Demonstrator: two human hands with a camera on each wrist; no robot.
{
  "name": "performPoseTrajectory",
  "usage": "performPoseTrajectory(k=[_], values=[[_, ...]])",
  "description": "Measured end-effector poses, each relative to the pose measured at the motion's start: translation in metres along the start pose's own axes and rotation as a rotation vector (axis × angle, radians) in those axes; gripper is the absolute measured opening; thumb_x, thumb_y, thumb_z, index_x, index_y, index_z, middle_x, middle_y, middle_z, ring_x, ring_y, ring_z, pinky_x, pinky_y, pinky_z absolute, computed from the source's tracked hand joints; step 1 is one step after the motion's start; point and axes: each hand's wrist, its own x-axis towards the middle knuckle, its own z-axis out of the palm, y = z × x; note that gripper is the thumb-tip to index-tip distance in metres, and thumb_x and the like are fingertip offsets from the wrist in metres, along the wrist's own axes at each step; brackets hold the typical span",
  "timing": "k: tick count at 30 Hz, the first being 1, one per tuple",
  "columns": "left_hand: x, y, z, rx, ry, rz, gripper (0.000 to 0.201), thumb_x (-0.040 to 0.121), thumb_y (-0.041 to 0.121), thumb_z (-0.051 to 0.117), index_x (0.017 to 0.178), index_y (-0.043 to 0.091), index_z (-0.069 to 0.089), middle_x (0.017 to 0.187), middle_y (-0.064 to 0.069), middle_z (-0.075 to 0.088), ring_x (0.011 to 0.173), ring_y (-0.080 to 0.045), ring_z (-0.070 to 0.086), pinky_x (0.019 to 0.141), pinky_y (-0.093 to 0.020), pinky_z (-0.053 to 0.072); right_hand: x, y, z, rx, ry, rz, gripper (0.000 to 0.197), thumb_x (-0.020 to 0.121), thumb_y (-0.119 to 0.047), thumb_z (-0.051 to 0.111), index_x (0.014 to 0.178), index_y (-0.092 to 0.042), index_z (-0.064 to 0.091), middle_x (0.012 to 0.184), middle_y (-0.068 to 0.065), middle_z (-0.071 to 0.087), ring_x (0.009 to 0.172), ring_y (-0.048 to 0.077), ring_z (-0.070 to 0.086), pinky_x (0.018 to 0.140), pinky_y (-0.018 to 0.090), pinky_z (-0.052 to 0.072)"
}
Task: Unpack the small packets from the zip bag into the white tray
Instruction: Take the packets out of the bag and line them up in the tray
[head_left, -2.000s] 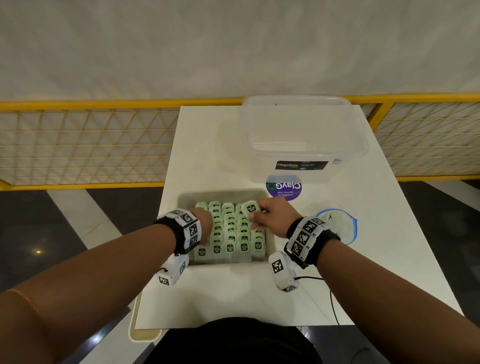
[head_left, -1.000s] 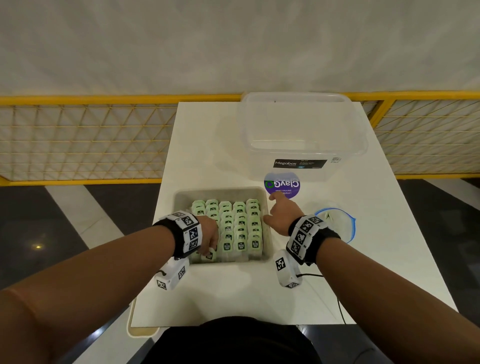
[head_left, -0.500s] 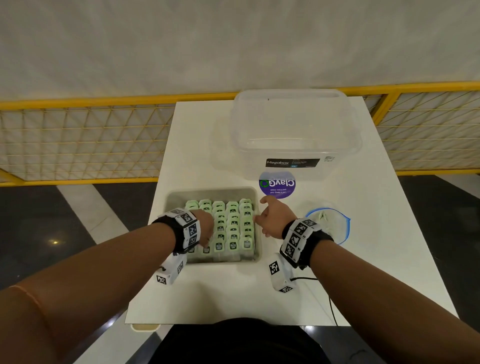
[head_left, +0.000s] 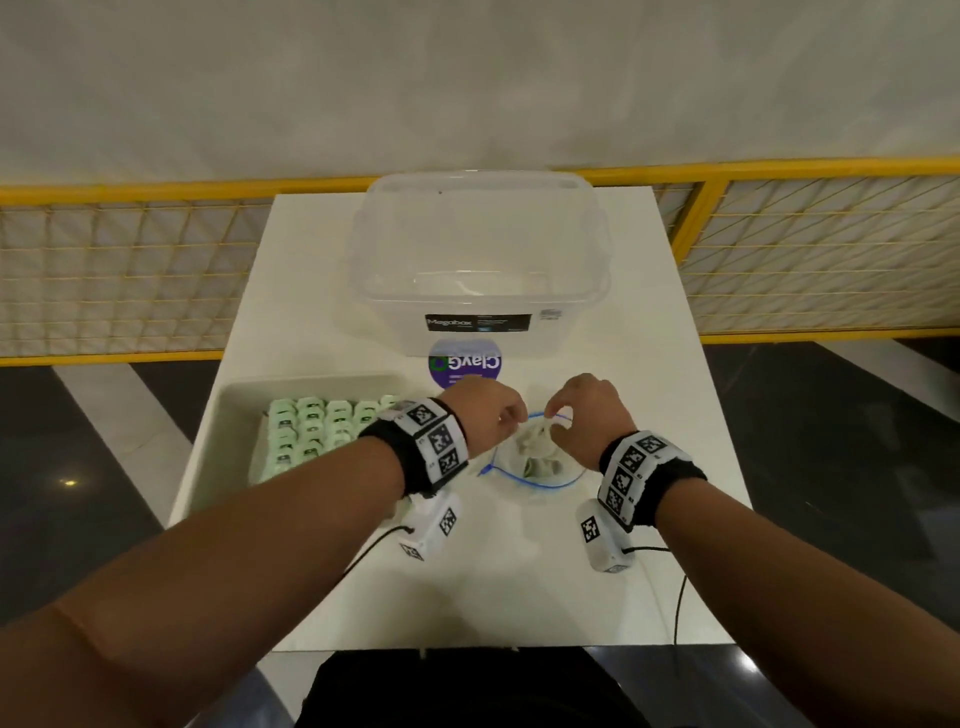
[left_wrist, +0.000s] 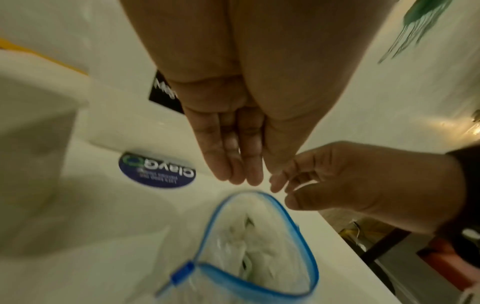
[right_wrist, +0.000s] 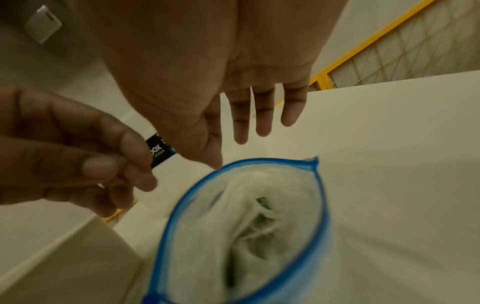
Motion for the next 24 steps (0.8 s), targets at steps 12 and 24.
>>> performPoseTrajectory(k=[12,24], values=[[0.041,-0.005,0.085,-0.052,-0.006,-0.348,0.048,0.084,0.045,0.066,0.119,0.011,0.059,0.116,-0.006,0.064,0.108,-0.027,0.059,0.093,-0.035,0.046,0.024,0.039,0.042,-0.105,-0.318,-0.117,0.084,0.073,-0.031,0.076,0.144,-0.015,0.035,0.145,0.010,0.035,0.130,0.033,0.039,0.109,0.039,0.035],[0.055,0.020,0.097,0.019,0.053,-0.388,0.023,0.085,0.036,0.064,0.099,0.020,0.074,0.098,-0.003,0.069,0.090,-0.023,0.063,0.077,-0.027,0.046,0.016,0.057,0.050,0.172,-0.264,-0.093,0.089,0.065,-0.027,0.084,0.140,-0.009,0.041,0.139,0.009,0.041,0.126,0.025,0.046,0.107,0.034,0.037]])
